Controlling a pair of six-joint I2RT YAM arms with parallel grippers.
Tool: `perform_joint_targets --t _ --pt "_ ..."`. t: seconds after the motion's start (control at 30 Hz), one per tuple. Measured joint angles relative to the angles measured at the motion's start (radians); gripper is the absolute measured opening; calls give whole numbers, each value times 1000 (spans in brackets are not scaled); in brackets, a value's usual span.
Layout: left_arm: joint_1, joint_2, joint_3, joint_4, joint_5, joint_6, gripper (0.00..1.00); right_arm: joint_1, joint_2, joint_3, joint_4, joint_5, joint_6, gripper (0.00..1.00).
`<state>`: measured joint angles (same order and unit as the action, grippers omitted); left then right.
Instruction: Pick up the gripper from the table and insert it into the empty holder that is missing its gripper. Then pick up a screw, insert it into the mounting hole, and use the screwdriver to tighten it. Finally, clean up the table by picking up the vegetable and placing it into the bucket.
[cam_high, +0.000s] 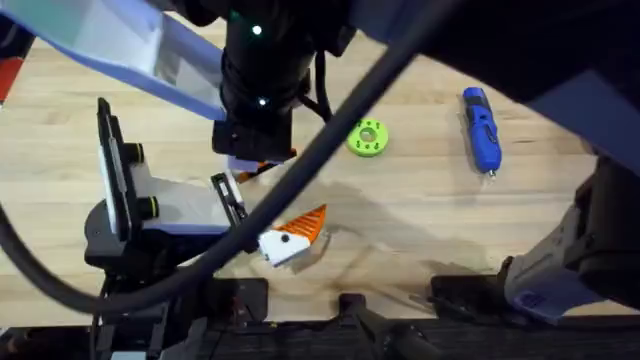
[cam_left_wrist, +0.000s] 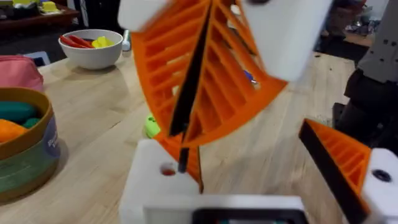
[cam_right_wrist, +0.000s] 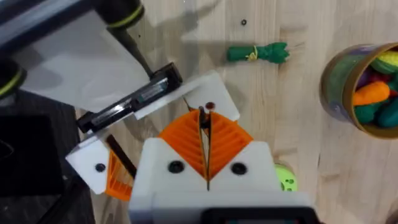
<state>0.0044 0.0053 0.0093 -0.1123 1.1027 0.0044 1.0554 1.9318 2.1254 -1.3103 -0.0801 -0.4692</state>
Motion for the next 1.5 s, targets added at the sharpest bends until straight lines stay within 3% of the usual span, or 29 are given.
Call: perform_joint_targets --t 1.5 --pt "0 0 0 0 0 -4 985 -15 59 0 7 8 1 6"
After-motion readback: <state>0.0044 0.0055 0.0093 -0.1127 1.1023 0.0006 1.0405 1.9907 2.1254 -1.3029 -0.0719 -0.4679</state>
